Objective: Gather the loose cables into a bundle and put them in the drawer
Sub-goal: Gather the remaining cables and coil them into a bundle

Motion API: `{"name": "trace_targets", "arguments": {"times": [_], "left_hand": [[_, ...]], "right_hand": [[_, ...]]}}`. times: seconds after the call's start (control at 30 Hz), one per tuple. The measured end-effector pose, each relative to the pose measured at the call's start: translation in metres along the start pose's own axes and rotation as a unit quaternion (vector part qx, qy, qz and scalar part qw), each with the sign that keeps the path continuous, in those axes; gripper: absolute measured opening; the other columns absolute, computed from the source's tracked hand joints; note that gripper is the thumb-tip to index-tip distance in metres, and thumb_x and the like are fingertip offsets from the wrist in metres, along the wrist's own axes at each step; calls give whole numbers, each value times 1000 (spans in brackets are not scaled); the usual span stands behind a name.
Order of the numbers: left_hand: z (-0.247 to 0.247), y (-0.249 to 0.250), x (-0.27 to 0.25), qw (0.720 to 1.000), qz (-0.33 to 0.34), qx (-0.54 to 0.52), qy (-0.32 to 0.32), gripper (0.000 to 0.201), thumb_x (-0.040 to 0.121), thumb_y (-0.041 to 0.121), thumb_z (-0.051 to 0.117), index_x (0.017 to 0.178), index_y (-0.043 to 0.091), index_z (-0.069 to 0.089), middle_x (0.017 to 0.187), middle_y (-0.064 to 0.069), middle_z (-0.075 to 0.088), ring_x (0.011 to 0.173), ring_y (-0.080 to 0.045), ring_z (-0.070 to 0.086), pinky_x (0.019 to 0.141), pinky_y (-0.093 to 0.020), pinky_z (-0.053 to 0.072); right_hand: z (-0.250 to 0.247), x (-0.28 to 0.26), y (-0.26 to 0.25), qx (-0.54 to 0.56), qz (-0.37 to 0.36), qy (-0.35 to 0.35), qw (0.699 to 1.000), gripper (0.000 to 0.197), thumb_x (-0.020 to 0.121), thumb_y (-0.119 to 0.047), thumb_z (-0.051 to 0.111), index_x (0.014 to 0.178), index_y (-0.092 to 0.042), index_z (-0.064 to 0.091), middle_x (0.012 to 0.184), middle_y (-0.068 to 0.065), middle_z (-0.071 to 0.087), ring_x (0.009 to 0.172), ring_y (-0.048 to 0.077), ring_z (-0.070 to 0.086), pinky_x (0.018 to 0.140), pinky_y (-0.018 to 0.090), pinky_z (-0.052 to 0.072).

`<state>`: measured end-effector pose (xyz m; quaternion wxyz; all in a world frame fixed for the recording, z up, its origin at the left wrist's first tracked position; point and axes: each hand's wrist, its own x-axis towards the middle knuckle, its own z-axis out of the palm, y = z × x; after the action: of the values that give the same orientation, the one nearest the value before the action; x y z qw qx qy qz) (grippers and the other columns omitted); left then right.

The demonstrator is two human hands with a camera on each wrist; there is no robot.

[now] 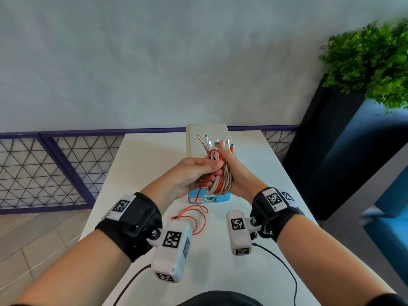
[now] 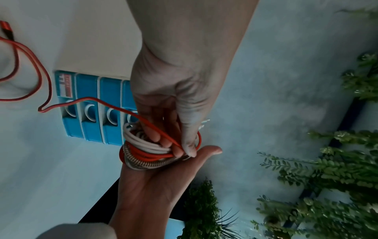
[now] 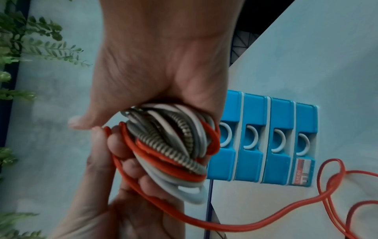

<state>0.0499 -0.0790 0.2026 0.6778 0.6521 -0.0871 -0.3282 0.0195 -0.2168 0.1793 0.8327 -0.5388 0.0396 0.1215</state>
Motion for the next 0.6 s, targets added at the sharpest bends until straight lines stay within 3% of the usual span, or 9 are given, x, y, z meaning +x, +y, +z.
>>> {"name": "trace_targets", "arguments": {"times": [0.1,0.2,0.3,0.4,0.47,0.53,0.6], "left_hand": [[1,0,2,999,14,28,9,8,77,20,75,77,12,75,66,0,72,53,-7,60,52,-18,53],[2,0,1,996,28,85,11,15,79,23,74,83,8,72,66,-1,70,47,-5,59,49,-17,51],[5,-2,-3,990,23,136,18,29,86,38,64,72,13,62,55,1,55,37,-7,44,39,-18,41],[4,-4,-11,994,-34,59,-90,33,97,42,45,75,18,50,52,6,36,38,-7,26,38,-18,30],[-4,-8,-18,977,-78,35,-193,29,100,38,37,80,20,50,56,6,32,42,-7,25,44,-18,32],[-13,-18,-21,950,-118,74,-278,28,101,34,33,90,20,55,60,5,34,48,-8,29,54,-19,35],[-22,-29,-20,932,-138,157,-296,29,102,32,33,99,17,59,64,5,37,53,-9,32,58,-22,32]], "right_hand": [[-3,-4,0,2,0,-15,1000,38,82,-49,64,87,-11,69,76,10,64,69,20,64,71,31,56],[-6,-3,0,-11,3,15,1000,22,90,-23,59,76,-10,69,62,8,59,53,18,60,59,30,54],[-5,0,-3,-55,-32,100,993,16,90,-18,60,78,-7,59,60,11,58,51,21,60,57,32,55],[-8,5,-13,-16,-92,193,977,11,91,-10,56,80,-7,57,68,7,59,56,15,61,60,29,55],[-15,9,-22,38,-109,208,971,13,92,-9,55,80,-8,57,66,5,58,59,15,60,69,37,57],[-20,8,-30,95,-108,200,969,16,94,-11,53,78,-10,56,63,3,58,60,15,60,74,43,57],[-24,6,-36,123,-94,190,970,16,94,-12,53,78,-10,56,64,3,57,61,16,62,75,43,57]]}}
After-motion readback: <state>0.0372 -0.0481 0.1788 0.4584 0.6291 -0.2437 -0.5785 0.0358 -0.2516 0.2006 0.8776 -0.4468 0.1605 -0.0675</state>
